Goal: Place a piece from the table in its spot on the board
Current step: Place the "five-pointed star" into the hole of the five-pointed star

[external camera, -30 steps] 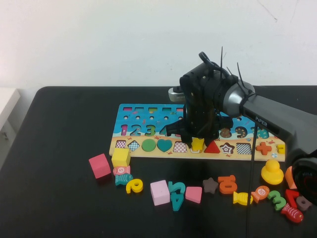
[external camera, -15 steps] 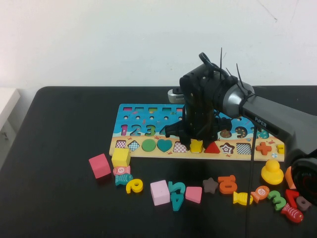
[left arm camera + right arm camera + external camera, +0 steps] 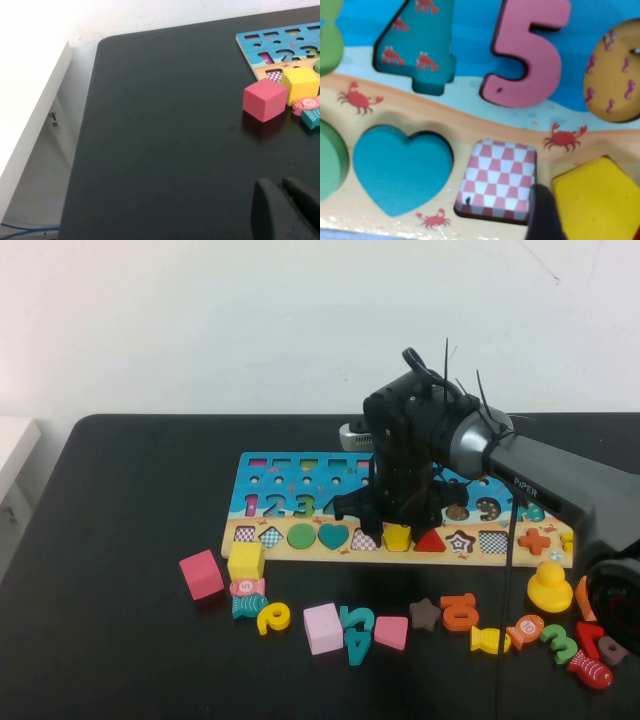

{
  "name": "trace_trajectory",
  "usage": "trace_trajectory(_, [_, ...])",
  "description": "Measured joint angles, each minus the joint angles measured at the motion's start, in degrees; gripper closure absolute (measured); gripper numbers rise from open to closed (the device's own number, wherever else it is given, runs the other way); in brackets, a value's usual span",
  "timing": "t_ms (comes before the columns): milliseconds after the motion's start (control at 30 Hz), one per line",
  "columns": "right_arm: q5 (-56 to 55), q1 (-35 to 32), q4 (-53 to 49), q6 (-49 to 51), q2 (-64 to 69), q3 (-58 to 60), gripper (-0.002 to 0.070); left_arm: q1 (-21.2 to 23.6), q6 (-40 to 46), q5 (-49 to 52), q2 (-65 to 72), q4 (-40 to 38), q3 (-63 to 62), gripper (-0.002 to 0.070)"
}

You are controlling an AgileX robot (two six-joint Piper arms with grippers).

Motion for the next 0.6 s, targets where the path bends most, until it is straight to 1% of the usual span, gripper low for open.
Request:
trace_trajectory(133, [0.2,0.0,0.1,0.0,0.0,0.0,0.0234,0.0,0.0,0.0,0.0,0.0,0.0,0.0676])
trace_trajectory(600, [3.1,0.0,-0.1,0.0,0.1,-2.2,0.023,0.0,0.0,0.0,0.0,0.0,0.0,0.0676])
